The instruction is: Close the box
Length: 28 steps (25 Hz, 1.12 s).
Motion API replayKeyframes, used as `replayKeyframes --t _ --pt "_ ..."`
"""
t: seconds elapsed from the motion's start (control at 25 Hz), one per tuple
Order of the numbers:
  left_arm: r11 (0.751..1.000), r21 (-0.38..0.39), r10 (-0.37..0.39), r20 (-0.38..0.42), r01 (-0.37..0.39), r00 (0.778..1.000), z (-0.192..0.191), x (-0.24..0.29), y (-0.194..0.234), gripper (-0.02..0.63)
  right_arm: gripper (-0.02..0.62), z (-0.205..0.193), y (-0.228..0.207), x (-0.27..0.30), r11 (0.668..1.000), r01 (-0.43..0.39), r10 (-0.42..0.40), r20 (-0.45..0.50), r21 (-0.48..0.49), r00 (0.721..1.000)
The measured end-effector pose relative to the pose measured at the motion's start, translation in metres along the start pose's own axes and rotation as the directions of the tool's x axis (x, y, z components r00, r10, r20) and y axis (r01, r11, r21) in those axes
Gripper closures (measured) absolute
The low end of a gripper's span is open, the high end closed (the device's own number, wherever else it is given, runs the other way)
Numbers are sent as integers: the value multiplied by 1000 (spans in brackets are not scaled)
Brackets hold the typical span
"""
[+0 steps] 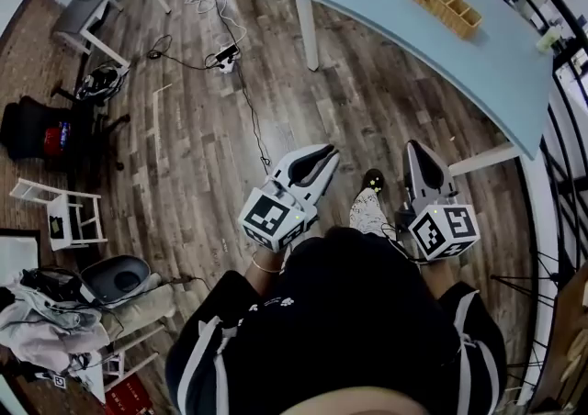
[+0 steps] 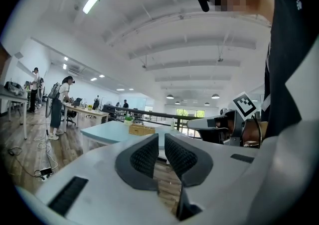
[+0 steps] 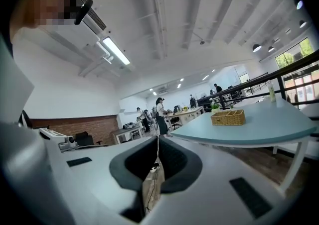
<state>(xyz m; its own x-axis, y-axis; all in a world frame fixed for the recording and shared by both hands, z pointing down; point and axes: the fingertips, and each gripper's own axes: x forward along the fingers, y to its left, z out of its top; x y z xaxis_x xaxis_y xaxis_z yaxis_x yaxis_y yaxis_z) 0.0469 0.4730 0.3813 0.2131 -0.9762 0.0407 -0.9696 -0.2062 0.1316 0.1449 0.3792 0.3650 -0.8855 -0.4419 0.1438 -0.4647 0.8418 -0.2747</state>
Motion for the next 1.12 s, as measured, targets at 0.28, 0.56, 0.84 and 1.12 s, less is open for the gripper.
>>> replayKeyframes --t 0.28,0.56,0.84,1.12 --pt "997 13 71 -30 -71 997 -14 25 39 577 574 -11 -21 54 997 -75 75 -28 12 997" --pt "991 15 130 -53 -130 990 -22 54 67 575 551 -14 -47 95 992 -126 128 -49 30 991" --pt "987 13 158 -59 -158 986 -20 82 91 575 540 -5 -69 125 990 -142 143 -61 29 988" --pt "989 4 148 -45 -148 988 0 125 114 574 534 26 -96 153 991 -133 134 -48 24 990"
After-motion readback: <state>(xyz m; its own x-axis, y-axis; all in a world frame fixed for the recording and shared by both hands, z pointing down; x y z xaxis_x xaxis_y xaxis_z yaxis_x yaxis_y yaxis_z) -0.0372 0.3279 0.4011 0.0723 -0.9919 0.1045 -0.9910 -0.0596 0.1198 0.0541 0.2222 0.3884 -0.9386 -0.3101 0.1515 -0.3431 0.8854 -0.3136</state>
